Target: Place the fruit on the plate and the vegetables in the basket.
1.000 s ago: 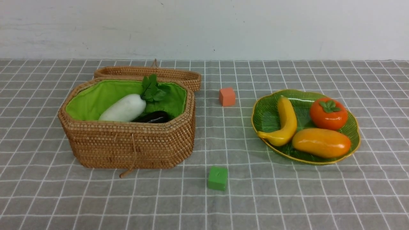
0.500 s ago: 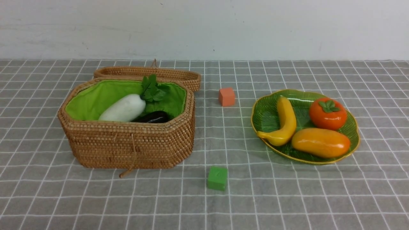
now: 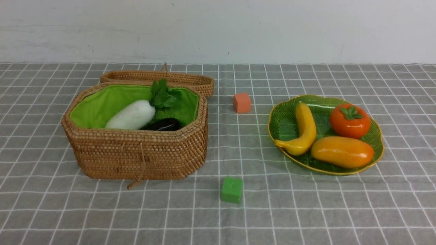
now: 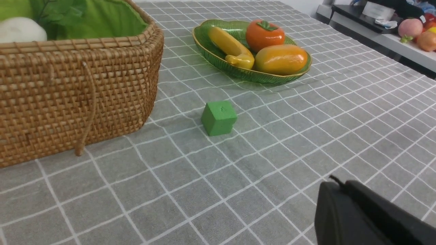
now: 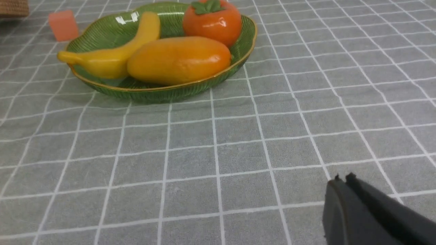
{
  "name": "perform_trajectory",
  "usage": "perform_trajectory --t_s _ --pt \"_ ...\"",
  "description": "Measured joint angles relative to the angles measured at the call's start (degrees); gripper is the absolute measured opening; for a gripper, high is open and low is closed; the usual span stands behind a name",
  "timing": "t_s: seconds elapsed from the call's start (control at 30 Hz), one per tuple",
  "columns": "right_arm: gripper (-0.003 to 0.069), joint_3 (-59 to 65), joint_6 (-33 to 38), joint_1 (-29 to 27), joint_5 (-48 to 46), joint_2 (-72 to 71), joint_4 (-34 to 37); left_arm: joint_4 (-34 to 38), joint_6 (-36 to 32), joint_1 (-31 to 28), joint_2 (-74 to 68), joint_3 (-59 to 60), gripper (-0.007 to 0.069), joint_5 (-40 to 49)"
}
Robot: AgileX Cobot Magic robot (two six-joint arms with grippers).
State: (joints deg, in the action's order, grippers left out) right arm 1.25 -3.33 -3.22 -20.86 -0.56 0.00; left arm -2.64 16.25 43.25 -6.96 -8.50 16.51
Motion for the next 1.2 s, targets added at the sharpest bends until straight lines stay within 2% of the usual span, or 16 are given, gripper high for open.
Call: perform_trajectory --t_s 0.8,1.0,1.07,1.2 --pt "-0.0008 -0.05 0.0 0.17 -0.17 0.0 0.83 -0.04 0.0 0.0 0.0 0.05 0.0022 0.65" --pt "-0.0006 -0.05 0.0 0.17 -0.17 0.0 0.83 -4.37 0.0 -0.8 0.27 0.11 0.0013 0.26" --pt "-0.0004 -0.05 0.0 0.17 -0.22 0.0 0.83 -4.74 -0.07 -4.18 0.88 0.11 -0.0013 -1.16" --pt "0.0 -0.05 0.0 0.17 -0.22 0.0 0.83 -1.01 -3.19 -19.17 4.12 0.86 -0.0013 -3.44"
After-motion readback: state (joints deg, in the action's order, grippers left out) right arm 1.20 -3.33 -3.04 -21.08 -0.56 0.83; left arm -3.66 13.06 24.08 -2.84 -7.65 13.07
